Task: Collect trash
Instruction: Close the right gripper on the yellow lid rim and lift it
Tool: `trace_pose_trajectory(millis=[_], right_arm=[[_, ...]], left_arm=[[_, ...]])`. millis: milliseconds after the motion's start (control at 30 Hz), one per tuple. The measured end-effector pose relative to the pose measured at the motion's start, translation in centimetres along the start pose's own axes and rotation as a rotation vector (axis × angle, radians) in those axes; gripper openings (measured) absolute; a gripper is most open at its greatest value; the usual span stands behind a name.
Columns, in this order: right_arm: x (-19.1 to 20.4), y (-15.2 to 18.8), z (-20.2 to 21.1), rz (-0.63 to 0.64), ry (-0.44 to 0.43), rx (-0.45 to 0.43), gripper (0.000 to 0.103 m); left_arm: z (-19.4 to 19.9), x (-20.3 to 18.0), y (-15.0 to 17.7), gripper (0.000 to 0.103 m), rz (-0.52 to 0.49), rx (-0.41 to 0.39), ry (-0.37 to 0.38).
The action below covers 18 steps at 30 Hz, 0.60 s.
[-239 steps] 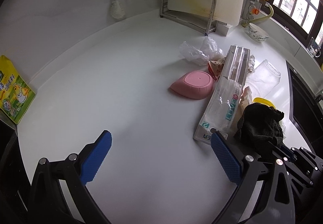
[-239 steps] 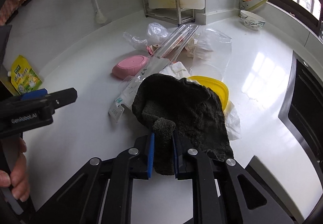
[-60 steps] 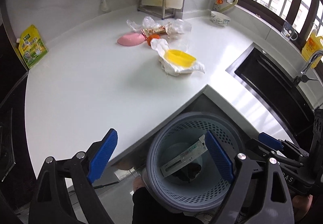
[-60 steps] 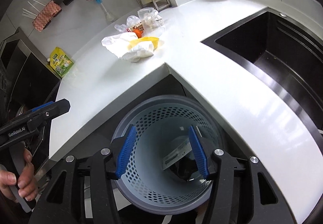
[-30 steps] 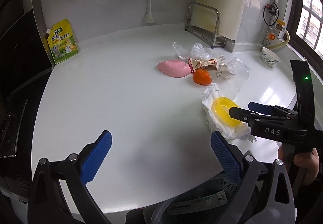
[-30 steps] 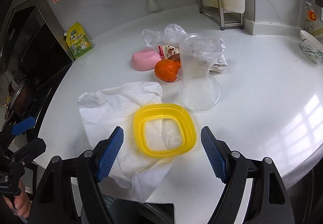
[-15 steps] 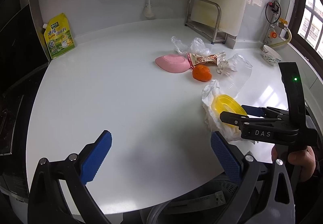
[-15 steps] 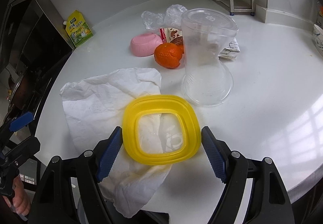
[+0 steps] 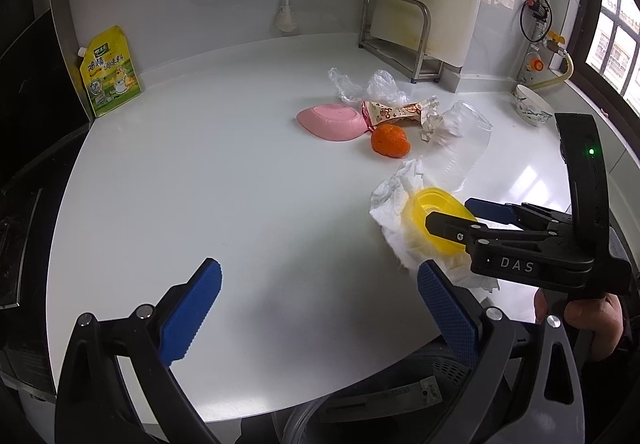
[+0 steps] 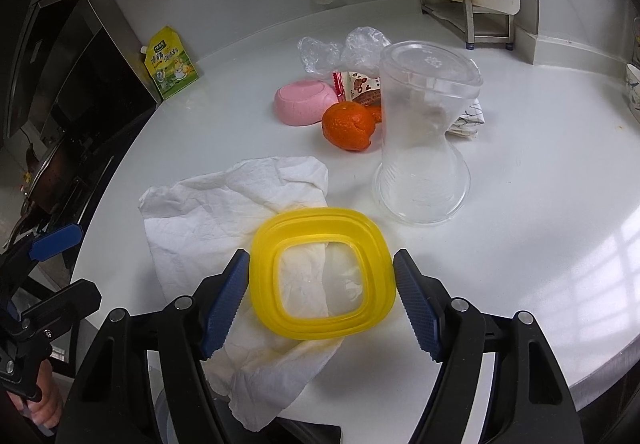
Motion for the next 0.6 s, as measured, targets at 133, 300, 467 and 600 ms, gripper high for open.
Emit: trace_pose_trajectory(millis=[133,300,467,600], right_arm=[[0.0,0.0,-0.2,-0.006,0.001,0.003,0.071],[0.1,0.2,-0.9,-0.026,-0.021,0.044,0.071],[0.3,0.3,-1.3,-0.030,-0.010,0.044,0.072],[0.6,0.1,-1.1,-0.008,0.014,0.002,0.070]], left_arm=[[0.0,0.0,0.1,0.097,-0.004,0.002,0.000],[0.1,0.2,0.3,0.097,0.000,0.005,-0.002],[0.1,0.5,0.4,0.097,0.005,0.005,-0.003],[0.0,0.8,0.5,0.097,0.005,0.008,-0.003]])
Point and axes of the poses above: each gripper's, at about its wrist camera, not at the fingertips, and z roughly against the way its jaws point, x to its left, y to its underside, the point moved 8 cm from there along -z, roughly the way its jaws point, and after that the axes turned 9 degrees about -z, right-handed, at the moved point
